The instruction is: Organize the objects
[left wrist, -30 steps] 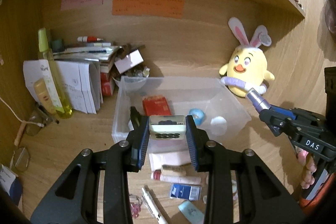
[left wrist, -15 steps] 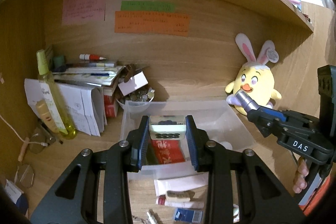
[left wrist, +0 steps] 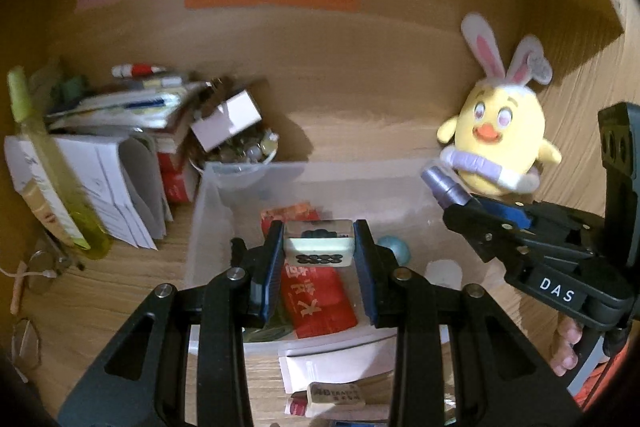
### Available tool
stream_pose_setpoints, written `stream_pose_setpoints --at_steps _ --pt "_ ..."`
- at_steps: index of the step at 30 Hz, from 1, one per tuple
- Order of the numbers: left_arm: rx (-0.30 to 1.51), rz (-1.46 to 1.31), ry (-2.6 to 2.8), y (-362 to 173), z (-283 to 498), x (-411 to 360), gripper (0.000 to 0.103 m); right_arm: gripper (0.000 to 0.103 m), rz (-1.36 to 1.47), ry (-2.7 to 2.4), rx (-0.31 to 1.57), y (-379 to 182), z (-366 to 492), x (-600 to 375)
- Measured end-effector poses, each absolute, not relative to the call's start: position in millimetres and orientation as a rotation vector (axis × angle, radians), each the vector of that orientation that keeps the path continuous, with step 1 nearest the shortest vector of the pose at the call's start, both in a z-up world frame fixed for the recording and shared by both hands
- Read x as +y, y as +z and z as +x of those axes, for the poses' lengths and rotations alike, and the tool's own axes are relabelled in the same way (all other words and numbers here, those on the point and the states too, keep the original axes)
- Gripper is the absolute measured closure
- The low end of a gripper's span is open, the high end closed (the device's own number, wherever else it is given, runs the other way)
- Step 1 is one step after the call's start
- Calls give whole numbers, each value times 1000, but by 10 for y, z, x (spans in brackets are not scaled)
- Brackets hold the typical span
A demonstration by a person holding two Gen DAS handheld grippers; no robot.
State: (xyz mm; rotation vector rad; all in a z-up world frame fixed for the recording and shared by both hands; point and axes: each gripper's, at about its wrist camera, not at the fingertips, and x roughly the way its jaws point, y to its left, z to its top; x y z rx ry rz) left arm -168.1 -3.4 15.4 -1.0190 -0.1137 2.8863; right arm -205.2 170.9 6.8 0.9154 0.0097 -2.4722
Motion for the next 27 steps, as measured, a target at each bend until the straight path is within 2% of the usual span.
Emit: stream_pose_setpoints --at_steps 13,24,27 --pt "-104 -1177 2815 -220 -2001 25 70 79 1050 -2460 109 -271 -2235 1552" --pt "-105 -1169 2800 -212 -1987 17 69 79 1055 -2443 178 -332 -2196 1435" --pt "-106 -1169 2795 -196 -1967 19 62 79 1053 -2447 193 -333 -2183 1415"
